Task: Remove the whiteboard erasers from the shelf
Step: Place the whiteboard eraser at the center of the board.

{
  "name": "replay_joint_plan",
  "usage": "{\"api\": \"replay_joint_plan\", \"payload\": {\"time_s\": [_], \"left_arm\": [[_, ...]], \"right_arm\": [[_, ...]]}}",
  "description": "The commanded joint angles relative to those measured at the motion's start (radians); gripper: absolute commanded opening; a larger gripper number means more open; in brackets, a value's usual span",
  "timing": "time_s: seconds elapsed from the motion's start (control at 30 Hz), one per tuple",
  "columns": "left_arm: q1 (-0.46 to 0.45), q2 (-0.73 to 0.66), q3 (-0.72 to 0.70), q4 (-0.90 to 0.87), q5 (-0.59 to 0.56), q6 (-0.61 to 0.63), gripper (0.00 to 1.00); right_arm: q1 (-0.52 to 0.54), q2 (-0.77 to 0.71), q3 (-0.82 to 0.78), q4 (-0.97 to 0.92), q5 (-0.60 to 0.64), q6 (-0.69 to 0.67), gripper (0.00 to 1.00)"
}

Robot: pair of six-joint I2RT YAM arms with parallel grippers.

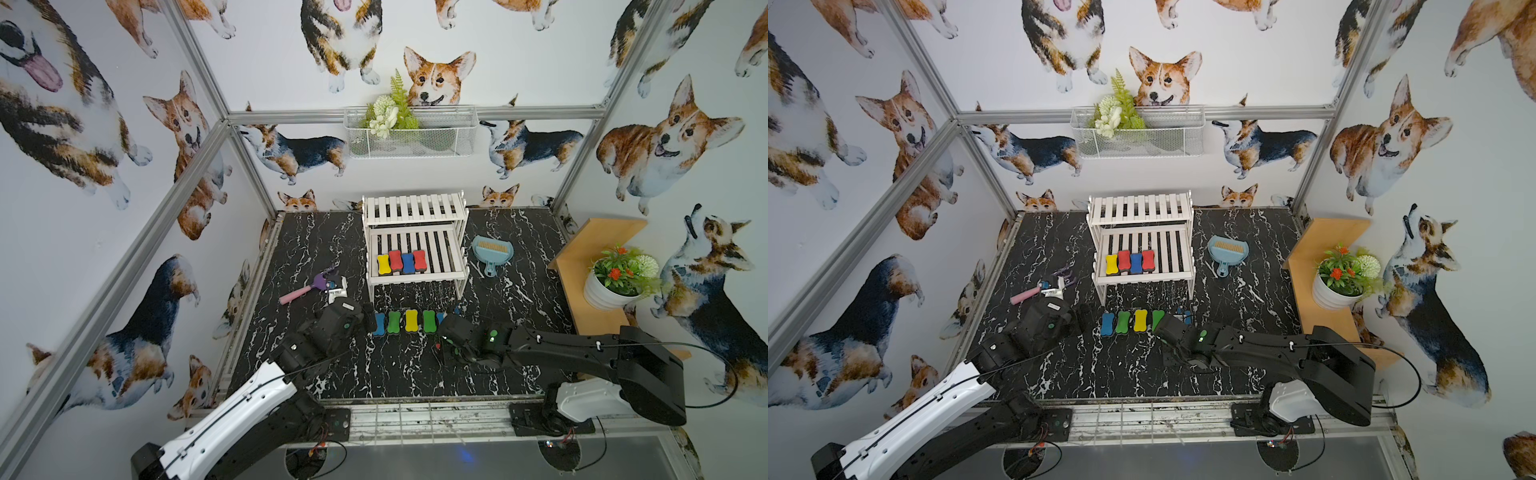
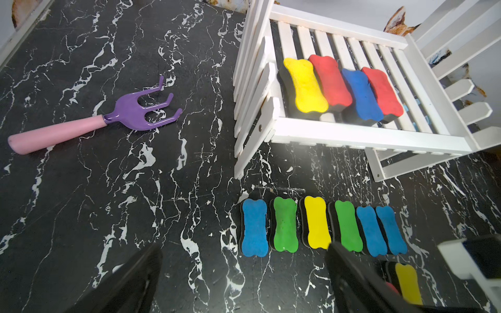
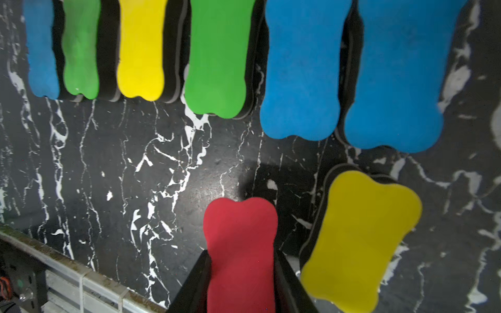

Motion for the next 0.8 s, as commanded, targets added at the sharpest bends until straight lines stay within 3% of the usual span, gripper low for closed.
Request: {"api": "replay_joint_plan", "payload": {"time_s": [0.0,0.4,0.6,0.77], "left_arm": [[0.001,-0.008,0.012,-0.013,-0.011,0.005,0.99],[0.000,-0.024,0.022,-0.035,-0.016,0.003,0.99],[0.001,-0.016,0.025,-0.037,-0.004,0.006,0.99],[0.001,-0.008,0.030,-0.037,-0.003,0.012,0.99]], "right_arm": [[0.002,0.040,0.025,-0.003,0.053,0.012,0.36],[-0.002,0.115,0.065,0.000,0.160,0.015,0.36],[0.001,0.133,0.090,-0.011,0.168,0.000,0.58],[0.008,0.085,0.112,-0.038,0.207,-0.014,0.61]]}}
